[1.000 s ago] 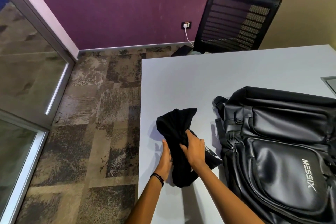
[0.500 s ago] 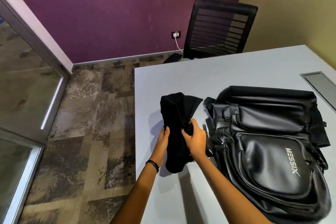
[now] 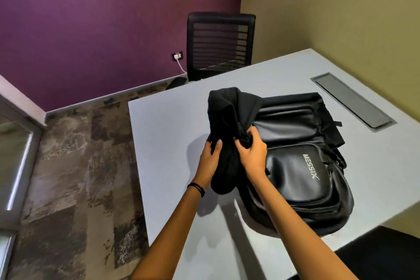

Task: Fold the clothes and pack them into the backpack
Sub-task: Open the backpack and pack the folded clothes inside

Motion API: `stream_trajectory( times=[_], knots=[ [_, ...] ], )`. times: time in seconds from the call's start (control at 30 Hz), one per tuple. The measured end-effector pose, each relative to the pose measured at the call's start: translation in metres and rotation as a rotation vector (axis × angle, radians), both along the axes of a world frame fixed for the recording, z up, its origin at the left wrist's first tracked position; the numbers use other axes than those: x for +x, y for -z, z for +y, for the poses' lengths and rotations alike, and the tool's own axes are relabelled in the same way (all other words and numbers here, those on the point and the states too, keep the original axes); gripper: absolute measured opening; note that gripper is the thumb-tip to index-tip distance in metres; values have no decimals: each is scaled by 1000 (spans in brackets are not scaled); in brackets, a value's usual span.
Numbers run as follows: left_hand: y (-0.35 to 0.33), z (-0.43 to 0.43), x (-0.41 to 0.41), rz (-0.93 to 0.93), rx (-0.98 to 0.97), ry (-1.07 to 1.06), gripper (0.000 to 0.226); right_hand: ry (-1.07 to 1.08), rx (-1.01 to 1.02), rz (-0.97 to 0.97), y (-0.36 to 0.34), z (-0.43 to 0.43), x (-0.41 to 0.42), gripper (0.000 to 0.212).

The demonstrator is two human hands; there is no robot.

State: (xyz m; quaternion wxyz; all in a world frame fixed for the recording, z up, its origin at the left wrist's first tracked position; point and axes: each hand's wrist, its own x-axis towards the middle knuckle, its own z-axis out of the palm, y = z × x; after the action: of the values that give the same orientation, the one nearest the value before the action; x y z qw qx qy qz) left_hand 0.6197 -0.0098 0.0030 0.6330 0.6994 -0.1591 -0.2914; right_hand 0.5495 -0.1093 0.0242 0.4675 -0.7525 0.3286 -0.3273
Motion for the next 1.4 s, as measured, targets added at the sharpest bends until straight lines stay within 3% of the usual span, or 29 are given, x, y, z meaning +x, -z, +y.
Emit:
stream_trajectory(
  times=[0.23,0.4,0.5,0.63,0.7,0.83,0.93,1.07,1.2,1.4],
  knots=[
    [-4,-45,-48,-68,18,170,44,158,-41,27,-8,-34,-68,28],
    [6,-67,-87,-51,65,234,37,223,-324,130,-7,-47,-114,21],
    [15,-75,-110,24,92,267,29,288,-422,185,-7,-49,-137,30],
    [31,-75,-141,-219,242,420,34,324,-475,238,1,-57,-164,24],
    [45,-77,-145,-444,327,558,27,341,-496,258,4,-61,-177,20],
    [72,-84,-157,-903,414,834,54,386,-476,219,7,-65,-197,16],
    [79,-89,-169,-1119,635,1003,68,410,-464,202,10,-69,-214,18],
    [88,-97,-176,-1284,785,957,88,455,-535,229,11,-75,-241,6],
    [88,-102,-174,-1287,758,947,109,457,-689,357,16,-84,-263,10],
    [84,-103,-172,-1360,820,875,76,499,-701,365,17,-89,-277,10]
  ],
)
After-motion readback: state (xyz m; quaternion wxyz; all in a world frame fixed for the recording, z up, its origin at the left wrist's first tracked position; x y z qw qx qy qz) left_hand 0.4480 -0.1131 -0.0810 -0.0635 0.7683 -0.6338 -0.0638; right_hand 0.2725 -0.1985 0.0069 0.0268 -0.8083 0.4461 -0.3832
